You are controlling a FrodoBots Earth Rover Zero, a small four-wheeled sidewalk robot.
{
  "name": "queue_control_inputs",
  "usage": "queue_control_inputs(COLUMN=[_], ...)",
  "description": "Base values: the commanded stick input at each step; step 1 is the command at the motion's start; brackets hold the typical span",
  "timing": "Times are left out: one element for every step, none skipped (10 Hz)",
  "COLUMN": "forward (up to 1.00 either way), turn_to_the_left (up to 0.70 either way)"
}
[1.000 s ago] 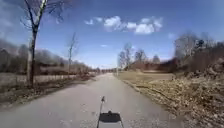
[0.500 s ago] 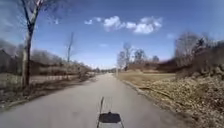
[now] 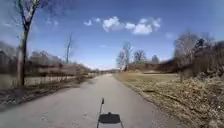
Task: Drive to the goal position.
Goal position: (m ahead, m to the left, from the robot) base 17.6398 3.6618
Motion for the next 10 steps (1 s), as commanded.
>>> queue_control_inputs(forward=[1.0, 1.0, 1.0, 1.0, 1.0, 1.0, 1.0, 1.0, 1.0, 1.0], turn_to_the_left=[0.25, 0.09, 0.0, 0.0, 0.0, 0.0, 0.01, 0.27, 0.27, 0.24])
